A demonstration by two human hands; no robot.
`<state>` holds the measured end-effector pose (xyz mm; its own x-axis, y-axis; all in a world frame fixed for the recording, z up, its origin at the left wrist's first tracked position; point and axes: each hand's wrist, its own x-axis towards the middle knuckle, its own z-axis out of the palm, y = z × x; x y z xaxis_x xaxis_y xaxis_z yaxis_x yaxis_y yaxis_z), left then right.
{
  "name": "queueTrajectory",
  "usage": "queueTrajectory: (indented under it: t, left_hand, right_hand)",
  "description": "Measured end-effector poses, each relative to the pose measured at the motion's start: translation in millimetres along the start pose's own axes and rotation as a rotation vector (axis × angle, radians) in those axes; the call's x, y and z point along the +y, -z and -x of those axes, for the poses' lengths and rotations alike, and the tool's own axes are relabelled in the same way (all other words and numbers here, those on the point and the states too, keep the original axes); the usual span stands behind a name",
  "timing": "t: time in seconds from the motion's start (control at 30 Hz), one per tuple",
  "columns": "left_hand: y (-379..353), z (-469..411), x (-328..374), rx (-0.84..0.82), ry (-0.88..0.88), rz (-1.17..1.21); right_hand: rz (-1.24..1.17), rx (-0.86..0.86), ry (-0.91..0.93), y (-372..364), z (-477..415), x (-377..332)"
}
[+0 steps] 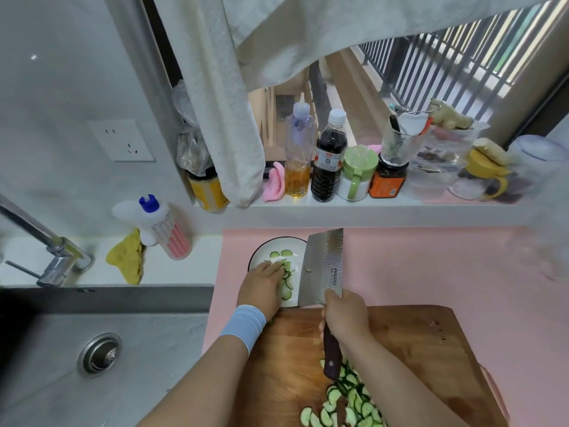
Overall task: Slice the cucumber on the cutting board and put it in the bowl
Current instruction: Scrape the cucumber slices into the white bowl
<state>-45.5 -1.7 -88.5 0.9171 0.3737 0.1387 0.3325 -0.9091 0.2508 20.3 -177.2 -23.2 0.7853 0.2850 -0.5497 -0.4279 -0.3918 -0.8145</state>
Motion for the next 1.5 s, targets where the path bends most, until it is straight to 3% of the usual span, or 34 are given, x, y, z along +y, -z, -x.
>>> queueTrajectory:
  t: [0.1,0.17,0.27,0.37,0.47,0.63,0.73,0.97,1.23,1.33,1.5]
  left_hand:
    - [7.7,0.7,9.8,0.135,0.030,0.151]
    - [12.6,0.5,23.7,0.149,-0.084,0.254]
    - [9.2,0.7,29.9,0.025,-0.331,0.045]
    - [15.3,5.7,21.1,-0.142,-0.098,-0.187]
    - [22.4,9.4,20.5,-0.150,0.108,-0.151]
    - [31.7,15.7,55.8,0.009,0.201,0.213]
    - [24.2,30.7,92.0,0.014,0.208,0.366]
    - [-31.7,62.5,150.5,-0.344,0.110,0.269]
    - [-35.1,103.1,176.3,-0.198,0.007,0.319]
    - [-33.5,126.2,181.0,-0.092,-0.139,0.229]
    - [-46.8,170.5,198.7,-0.167,-0.415,0.033]
  right_hand:
    - [0.041,0.006,0.024,3.2,1.9,1.4]
    - [0.059,0.008,0.032,5.8,3.9,2.5]
    - [0.082,0.008,0.045,12.1,11.6,2.3]
    - [0.099,0.011,0.054,19.6,18.0,2.4]
    - [0.120,0.005,0.075,27.8,21.3,5.2]
    - [0.135,-0.001,0.133,52.2,32.1,10.2]
    - [0.157,0.003,0.152,82.5,38.8,15.6]
    - [0.336,0.017,0.168,178.2,52.4,71.8]
    - [0.310,-0.071,0.077,231.8,64.1,139.3]
    - [0.313,-0.108,0.065,239.8,69.4,153.1]
    - [0.285,-0.142,0.039,240.1,72.8,165.4]
